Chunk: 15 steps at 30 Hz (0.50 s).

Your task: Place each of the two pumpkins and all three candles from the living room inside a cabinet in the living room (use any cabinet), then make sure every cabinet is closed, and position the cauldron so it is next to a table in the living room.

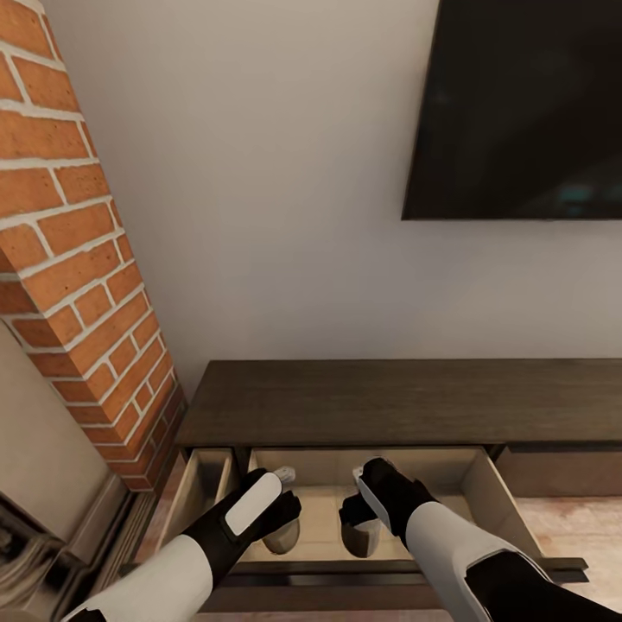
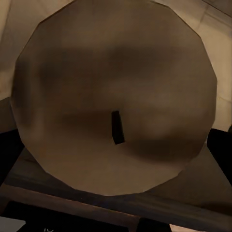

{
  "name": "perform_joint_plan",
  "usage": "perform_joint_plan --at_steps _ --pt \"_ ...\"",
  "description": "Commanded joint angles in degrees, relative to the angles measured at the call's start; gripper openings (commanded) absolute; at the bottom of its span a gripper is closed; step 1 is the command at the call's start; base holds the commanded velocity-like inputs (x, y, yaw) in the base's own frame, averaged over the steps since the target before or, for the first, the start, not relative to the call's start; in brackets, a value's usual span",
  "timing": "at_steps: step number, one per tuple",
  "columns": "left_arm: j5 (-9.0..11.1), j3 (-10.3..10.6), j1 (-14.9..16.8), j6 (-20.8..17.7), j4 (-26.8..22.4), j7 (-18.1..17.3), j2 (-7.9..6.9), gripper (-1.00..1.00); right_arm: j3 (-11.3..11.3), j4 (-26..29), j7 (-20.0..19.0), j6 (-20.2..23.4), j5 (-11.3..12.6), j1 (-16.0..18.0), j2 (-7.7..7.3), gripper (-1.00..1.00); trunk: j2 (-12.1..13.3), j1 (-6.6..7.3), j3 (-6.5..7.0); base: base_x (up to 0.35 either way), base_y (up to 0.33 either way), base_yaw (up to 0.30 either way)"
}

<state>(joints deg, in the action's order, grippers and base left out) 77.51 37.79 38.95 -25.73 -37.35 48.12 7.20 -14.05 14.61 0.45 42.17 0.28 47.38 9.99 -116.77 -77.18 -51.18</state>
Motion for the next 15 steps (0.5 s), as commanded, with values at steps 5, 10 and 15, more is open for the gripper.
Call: perform_joint_plan --at_steps 5,10,15 --pt "0.0 0.0 0.0 0.2 0.1 -0.2 0.01 -1.0 0.0 -0.2 0.2 -0.8 0.2 0.0 0.01 -1.0 -2.0 -1.1 -0.9 0.0 0.0 0.0" --pt "0.0 0.0 0.0 0.2 0.1 -0.2 -0.01 -1.0 0.0 -0.2 0.2 -3.6 0.1 -0.1 0.01 -1.0 -4.0 -2.2 -1.8 0.0 0.0 0.0" --pt "-0.1 0.0 0.0 0.2 0.1 -0.1 0.01 -1.0 -0.1 -0.2 1.7 -4.2 0.2 -0.2 0.01 -1.0 -6.0 -3.3 -2.69 0.0 0.0 0.0"
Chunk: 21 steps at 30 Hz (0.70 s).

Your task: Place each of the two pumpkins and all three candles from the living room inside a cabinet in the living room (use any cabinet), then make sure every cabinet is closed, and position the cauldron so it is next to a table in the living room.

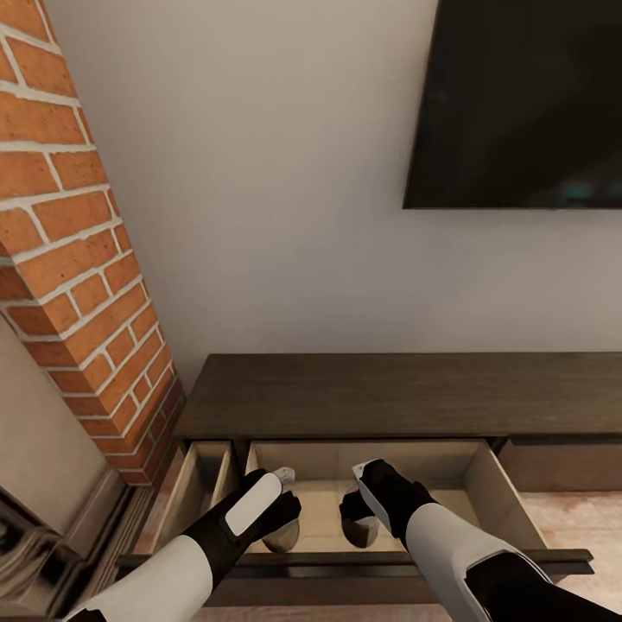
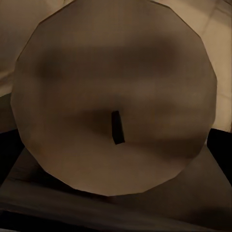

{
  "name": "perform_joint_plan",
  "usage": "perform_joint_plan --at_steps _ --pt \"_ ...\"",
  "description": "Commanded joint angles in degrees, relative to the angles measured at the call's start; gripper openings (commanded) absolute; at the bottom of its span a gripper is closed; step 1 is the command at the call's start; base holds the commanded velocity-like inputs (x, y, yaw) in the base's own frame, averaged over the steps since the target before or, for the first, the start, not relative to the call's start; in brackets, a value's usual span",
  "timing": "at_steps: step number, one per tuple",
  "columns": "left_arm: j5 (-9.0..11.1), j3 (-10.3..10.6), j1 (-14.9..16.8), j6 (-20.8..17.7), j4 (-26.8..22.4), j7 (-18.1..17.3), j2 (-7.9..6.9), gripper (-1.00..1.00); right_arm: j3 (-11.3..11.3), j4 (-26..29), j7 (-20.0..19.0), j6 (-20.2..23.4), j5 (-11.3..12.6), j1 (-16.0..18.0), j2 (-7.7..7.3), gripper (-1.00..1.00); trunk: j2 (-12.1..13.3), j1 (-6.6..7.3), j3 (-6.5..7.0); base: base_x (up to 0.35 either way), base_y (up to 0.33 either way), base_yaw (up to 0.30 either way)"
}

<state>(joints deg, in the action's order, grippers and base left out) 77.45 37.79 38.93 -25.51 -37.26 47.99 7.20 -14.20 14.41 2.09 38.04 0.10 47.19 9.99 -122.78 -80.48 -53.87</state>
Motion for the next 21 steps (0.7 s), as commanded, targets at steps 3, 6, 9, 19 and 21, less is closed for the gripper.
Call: perform_joint_plan --at_steps 3,6,9,19,21 --pt "-0.1 0.0 0.0 0.0 -0.2 0.1 -0.1 -1.0 0.1 0.1 2.3 -0.1 0.3 0.0 0.01 -1.0 -1.2 -0.66 -0.54 0.0 0.0 0.0" --pt "0.0 -0.6 0.0 -0.1 -0.6 0.2 -0.45 -1.0 0.1 0.1 3.0 -0.2 0.3 0.1 0.01 -1.0 -1.2 -0.66 -0.54 0.0 0.0 0.0" --pt "-0.1 -1.9 0.0 -0.3 -1.6 0.0 -0.58 -1.0 0.1 0.2 3.1 -0.1 0.3 0.1 0.01 -1.0 -1.2 -0.66 -0.54 0.0 0.0 0.0" --pt "0.0 -2.5 0.0 -0.4 -3.9 -0.1 -0.94 -1.0 0.1 0.0 2.9 0.0 0.3 0.0 0.01 -1.0 -1.2 -0.66 -0.54 0.175 -0.036 0.0" --pt "0.0 -2.4 0.0 -0.3 -3.7 -0.2 -0.95 -1.0 0.1 -0.2 2.9 0.0 0.3 0.0 0.01 -1.0 -1.2 -0.66 -0.54 0.024 -0.01 0.0"
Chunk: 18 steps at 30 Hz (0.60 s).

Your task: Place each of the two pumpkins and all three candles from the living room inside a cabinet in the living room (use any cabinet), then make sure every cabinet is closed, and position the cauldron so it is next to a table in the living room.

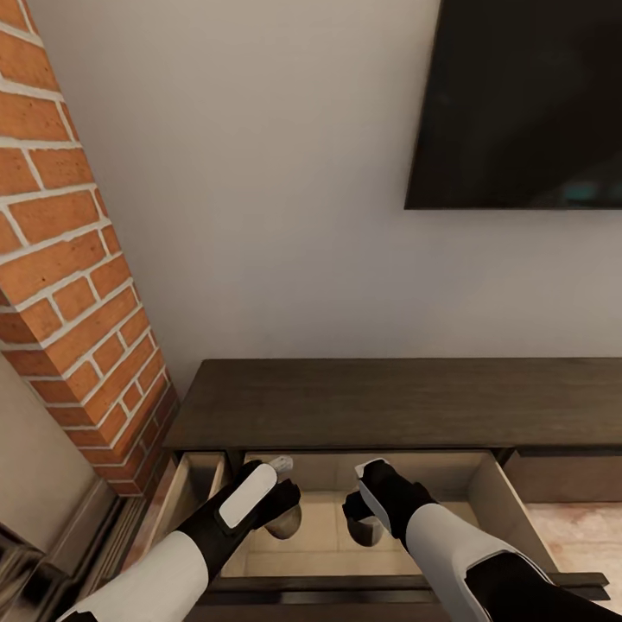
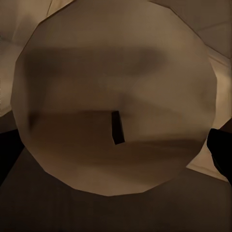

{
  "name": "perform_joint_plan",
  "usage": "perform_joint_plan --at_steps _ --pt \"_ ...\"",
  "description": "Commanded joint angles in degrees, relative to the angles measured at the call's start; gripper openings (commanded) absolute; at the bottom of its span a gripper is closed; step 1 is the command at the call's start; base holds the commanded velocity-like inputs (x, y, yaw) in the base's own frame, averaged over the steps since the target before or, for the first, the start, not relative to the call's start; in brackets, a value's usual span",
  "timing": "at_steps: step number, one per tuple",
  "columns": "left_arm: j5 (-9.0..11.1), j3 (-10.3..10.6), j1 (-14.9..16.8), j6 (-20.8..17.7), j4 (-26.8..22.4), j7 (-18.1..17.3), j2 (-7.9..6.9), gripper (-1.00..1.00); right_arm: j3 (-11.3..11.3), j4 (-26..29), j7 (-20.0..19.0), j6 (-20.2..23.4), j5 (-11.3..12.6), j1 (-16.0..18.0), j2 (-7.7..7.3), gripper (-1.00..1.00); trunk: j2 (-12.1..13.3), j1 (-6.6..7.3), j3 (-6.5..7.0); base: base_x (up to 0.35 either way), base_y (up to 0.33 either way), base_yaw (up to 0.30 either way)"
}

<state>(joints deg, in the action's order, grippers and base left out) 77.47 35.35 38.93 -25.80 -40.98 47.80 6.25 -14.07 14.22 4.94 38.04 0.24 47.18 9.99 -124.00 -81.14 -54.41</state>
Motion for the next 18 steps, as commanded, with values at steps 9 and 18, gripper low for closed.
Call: perform_joint_plan --at_steps 9,18 --pt "-0.1 0.2 -0.1 -0.1 0.4 0.2 0.03 -1.0 0.0 -0.1 0.0 0.0 0.1 -0.1 0.0 -1.0 0.0 0.0 -0.25 0.002 -0.001 0.0" --pt "-0.2 0.1 -0.1 -0.4 5.8 0.4 0.17 -1.0 0.0 -0.1 -0.2 -0.1 0.1 -0.2 0.0 -1.0 0.0 0.0 -1.07 0.0 0.0 0.0"
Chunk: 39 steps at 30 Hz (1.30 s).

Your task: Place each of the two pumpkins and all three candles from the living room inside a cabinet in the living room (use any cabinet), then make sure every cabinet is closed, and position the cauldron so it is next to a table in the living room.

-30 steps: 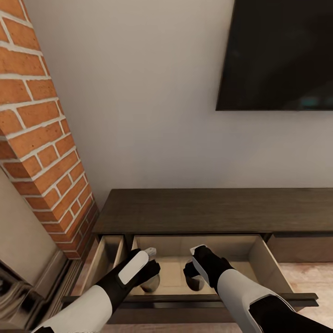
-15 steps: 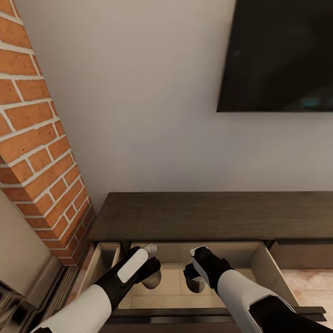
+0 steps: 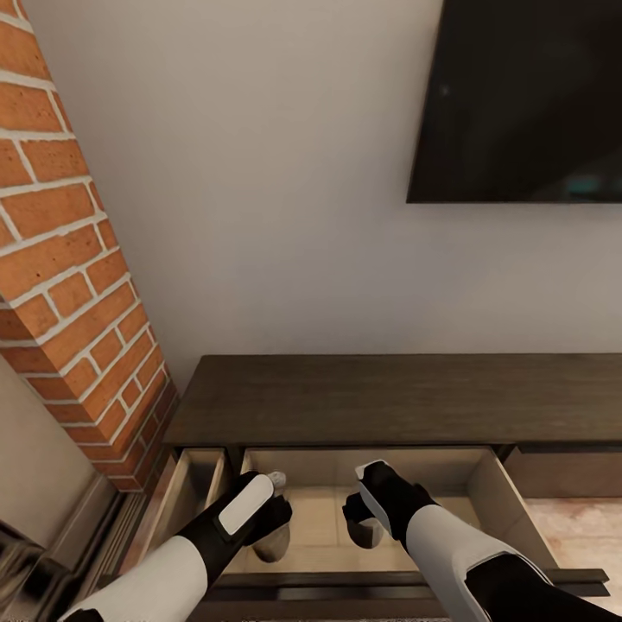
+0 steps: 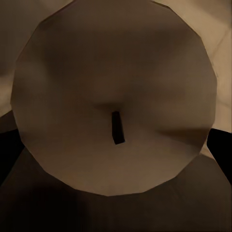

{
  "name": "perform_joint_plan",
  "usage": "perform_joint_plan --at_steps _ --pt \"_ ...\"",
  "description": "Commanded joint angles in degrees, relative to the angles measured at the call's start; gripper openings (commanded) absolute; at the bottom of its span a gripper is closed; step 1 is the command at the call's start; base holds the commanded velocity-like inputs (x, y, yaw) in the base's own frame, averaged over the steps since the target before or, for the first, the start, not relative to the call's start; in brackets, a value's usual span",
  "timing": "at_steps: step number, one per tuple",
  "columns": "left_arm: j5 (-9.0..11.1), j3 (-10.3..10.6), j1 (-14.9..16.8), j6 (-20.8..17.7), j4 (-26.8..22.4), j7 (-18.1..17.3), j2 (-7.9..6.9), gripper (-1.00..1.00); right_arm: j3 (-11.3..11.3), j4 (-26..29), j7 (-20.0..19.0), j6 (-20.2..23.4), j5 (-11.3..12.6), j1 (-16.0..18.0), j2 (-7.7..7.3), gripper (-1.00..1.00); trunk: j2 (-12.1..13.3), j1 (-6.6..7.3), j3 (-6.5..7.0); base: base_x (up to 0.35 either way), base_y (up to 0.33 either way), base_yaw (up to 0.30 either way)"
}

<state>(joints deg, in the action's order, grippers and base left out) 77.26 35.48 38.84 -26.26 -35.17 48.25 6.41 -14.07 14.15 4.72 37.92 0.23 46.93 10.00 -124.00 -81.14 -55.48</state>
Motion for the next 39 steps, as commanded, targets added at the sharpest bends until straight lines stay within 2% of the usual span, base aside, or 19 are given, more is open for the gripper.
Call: perform_joint_plan --at_steps 1,11,39 --pt "0.0 0.0 0.0 0.0 0.1 0.0 0.01 -1.0 0.0 0.0 0.0 -0.1 0.1 0.0 0.0 -1.0 0.0 0.0 -0.09 0.0 0.0 0.0" --pt "-0.3 0.3 0.0 0.1 -0.2 0.0 -0.04 -1.0 0.0 0.0 0.0 -2.1 0.1 0.0 0.0 -1.0 0.0 0.0 -1.02 0.0 0.0 0.0" --pt "-0.1 0.0 0.0 0.0 -0.4 0.0 -0.05 -1.0 -0.1 0.0 0.0 -1.9 0.1 -0.7 0.0 -1.0 0.0 0.0 -3.62 0.033 0.0 0.0"
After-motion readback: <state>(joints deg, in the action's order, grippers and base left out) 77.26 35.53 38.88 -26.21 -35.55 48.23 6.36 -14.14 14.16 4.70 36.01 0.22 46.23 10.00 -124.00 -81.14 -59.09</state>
